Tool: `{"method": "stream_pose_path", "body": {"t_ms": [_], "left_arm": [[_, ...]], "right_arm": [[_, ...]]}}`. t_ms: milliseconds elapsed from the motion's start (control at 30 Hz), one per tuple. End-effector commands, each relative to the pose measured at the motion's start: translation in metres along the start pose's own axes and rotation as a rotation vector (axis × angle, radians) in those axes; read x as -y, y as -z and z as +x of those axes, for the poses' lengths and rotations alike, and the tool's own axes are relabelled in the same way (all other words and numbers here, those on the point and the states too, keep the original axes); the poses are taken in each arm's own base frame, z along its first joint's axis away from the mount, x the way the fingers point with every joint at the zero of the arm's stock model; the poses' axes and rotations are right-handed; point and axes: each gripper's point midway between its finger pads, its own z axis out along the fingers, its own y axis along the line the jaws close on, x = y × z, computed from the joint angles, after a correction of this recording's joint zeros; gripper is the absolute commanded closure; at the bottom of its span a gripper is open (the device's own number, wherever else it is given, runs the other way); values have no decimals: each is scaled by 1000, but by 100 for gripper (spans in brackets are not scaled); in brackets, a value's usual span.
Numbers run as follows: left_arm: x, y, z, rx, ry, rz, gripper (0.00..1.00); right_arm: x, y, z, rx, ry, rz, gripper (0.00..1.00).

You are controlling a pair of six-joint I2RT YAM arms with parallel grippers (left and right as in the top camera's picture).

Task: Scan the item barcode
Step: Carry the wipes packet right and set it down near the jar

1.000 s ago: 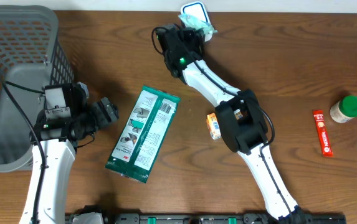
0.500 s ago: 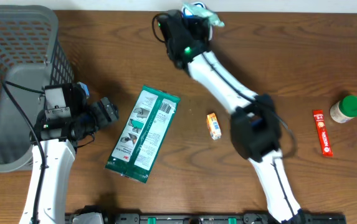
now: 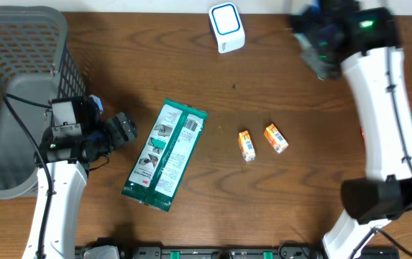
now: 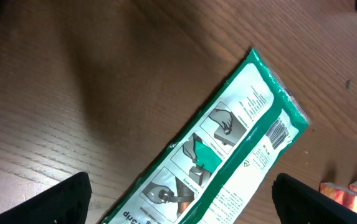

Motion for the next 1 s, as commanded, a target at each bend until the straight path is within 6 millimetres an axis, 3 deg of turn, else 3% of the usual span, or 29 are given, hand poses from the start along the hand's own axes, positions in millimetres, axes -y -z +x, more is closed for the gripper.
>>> {"method": "stream_pose_path", "body": {"t_ms": [0, 100, 167, 300, 400, 500, 533, 600, 800, 900, 967], "left_arm": [[-4, 1, -3, 8, 21, -16, 7], [-4, 1, -3, 8, 21, -16, 7], [-4, 1, -3, 8, 21, -16, 7], [-4, 1, -3, 8, 21, -16, 7], [-4, 1, -3, 8, 21, -16, 7], [-4, 1, -3, 8, 21, -16, 7], [-4, 1, -3, 8, 21, -16, 7], [-4, 1, -3, 8, 21, -16, 7], [-4, 1, -3, 8, 21, -16, 7], [-4, 1, -3, 8, 20, -16, 7], [-4, 1, -3, 8, 21, -16, 7]], "right_arm": [[10, -46, 36, -124, -346, -117, 99], [22, -84, 82, -254, -496, -140, 99], [25, -104, 97, -282, -533, -140, 99], [34, -138, 122, -314, -570, -80, 96], [43, -153, 139, -346, -574, -7, 92], [41, -163, 142, -339, -581, -4, 87], [40, -165, 142, -339, -580, -5, 83], [39, -166, 143, -341, -580, -5, 63], [39, -166, 144, -343, -577, -6, 16], [39, -166, 145, -346, -577, -7, 2], [39, -166, 145, -346, -579, -7, 1]]}}
